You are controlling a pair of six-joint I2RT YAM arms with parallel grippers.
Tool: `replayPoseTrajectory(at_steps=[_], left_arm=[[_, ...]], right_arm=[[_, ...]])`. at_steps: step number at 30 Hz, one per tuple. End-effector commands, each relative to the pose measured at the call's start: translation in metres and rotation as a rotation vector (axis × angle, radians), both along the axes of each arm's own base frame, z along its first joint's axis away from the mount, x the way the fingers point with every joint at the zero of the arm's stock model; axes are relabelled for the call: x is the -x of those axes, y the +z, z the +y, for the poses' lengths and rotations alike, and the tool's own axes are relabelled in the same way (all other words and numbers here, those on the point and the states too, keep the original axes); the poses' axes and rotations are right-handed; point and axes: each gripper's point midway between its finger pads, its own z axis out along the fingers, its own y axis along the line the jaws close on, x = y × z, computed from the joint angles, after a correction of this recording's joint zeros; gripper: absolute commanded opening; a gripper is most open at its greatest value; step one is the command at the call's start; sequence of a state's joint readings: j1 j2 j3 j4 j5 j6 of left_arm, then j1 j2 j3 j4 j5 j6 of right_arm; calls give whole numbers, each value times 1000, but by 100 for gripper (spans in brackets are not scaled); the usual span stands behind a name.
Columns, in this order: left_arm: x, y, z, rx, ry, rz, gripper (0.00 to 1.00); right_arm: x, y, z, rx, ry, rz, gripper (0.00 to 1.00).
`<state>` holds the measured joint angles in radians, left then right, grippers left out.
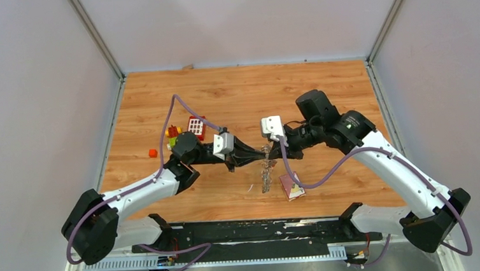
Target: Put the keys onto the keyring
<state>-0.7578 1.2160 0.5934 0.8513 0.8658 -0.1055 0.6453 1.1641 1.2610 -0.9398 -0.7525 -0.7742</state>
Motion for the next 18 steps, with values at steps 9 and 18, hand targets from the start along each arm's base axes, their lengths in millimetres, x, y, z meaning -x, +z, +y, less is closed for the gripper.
replayPoseTrajectory(at_steps=[9, 18], left_arm=[[-11, -14, 8, -112, 28, -124, 44], [-8, -9, 3, -62, -6, -94, 57]], right_arm=[[-5, -2, -25, 309, -42, -97, 0], [-8, -9, -21, 383, -45, -90, 0]])
